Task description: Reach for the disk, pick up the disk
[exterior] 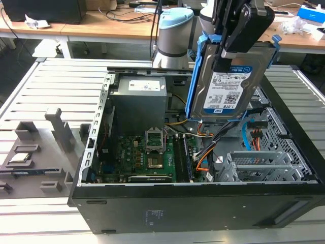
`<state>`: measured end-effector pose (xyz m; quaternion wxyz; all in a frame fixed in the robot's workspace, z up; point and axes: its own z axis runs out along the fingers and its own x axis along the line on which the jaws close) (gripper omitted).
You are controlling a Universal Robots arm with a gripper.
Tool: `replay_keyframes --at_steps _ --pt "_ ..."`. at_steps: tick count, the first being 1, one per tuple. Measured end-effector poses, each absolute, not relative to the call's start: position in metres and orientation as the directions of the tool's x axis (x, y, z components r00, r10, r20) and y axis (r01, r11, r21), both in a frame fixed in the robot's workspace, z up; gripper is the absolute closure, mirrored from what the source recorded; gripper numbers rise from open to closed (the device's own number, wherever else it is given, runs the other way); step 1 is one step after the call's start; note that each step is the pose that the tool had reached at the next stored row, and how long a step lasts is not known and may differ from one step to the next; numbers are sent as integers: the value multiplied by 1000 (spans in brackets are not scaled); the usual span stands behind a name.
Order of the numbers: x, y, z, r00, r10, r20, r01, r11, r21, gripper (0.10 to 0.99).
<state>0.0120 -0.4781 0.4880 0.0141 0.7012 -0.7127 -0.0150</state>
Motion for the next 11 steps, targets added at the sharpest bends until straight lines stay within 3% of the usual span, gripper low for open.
replay_keyframes --at_steps 11 --pt "9 -500 488 -16 -1000 -1 -999 16 41 718"
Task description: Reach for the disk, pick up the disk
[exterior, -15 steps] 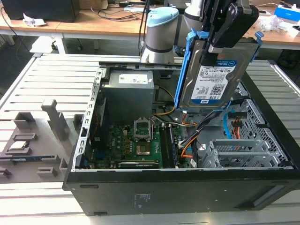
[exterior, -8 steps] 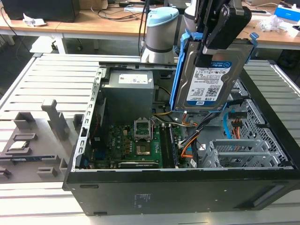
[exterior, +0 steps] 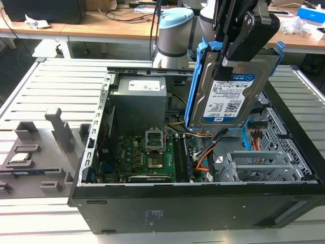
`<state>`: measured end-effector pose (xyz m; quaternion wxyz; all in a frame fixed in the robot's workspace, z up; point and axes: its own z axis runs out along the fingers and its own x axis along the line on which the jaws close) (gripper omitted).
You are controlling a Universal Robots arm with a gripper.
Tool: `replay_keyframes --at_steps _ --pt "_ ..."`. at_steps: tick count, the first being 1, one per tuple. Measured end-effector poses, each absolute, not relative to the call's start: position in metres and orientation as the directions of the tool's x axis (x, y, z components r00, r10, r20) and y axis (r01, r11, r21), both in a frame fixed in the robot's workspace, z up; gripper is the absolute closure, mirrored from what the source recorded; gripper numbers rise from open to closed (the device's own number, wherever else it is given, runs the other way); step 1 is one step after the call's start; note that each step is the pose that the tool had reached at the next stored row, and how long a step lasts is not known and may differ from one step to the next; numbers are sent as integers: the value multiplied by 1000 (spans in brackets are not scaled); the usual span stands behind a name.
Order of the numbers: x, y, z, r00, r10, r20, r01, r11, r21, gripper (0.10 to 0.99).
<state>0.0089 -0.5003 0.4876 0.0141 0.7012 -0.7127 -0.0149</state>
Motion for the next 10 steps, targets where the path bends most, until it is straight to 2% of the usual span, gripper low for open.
replay_keyframes --at_steps 10 --pt "9 -520 487 -16 -1000 -1 -999 16 41 718"
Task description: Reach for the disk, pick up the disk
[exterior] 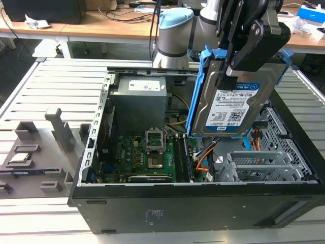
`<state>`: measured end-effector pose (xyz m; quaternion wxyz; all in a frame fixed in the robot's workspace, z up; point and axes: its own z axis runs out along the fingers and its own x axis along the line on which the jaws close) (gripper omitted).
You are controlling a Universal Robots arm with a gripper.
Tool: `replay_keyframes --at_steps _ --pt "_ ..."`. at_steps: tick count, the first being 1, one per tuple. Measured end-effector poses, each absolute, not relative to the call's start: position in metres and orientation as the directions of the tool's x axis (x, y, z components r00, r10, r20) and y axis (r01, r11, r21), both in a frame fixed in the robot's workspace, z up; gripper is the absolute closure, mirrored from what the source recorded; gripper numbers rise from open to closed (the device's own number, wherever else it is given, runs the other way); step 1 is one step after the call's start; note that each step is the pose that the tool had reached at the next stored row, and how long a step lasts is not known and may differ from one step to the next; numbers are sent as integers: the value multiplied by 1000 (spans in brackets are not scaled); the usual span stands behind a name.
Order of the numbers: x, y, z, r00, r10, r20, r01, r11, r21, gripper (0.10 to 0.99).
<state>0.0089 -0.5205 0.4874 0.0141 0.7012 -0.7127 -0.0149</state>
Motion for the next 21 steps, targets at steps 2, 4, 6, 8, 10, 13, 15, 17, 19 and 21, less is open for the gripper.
replay_keyframes --at_steps 2,4,6,8,10,13,15,17,19,21 --pt "9 -524 487 -16 -1000 -1 -999 16 41 718" --pt "9 -527 487 -16 -1000 -1 -999 16 41 718" --pt "9 -531 487 -16 -1000 -1 -999 16 41 718" --pt "9 -535 487 -16 -1000 -1 -999 16 41 718" --pt "9 -540 487 -16 -1000 -1 -999 16 41 718" --pt "9 -545 487 -16 -1000 -1 -999 16 41 718" --pt "9 -549 487 -16 -1000 -1 -999 16 41 718" --pt "9 -553 487 -16 -1000 -1 -999 16 41 718" --pt "9 -556 487 -16 -1000 -1 -999 16 41 718" --pt "9 -559 487 -16 -1000 -1 -999 16 41 718"
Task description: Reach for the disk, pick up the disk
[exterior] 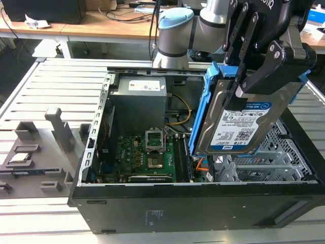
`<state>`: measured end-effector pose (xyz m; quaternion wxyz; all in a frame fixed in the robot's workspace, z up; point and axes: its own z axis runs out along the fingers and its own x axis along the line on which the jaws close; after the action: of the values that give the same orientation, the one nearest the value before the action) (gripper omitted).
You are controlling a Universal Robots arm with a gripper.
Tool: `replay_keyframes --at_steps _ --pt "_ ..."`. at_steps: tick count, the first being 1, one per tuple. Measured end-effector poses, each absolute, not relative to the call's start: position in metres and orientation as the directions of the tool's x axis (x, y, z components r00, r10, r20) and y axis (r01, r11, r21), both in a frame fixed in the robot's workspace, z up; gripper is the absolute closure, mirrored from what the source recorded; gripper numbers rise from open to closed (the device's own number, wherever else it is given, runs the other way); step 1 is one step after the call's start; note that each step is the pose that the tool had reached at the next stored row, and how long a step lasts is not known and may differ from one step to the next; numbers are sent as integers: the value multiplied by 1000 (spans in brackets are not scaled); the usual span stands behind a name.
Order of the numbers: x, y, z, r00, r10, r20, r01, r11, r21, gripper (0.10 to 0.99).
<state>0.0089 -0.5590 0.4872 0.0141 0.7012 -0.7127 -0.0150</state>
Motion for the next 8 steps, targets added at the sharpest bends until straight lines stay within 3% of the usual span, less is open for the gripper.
replay_keyframes --at_steps 8 --pt "9 -572 487 -16 -1000 -1 -999 16 41 718"
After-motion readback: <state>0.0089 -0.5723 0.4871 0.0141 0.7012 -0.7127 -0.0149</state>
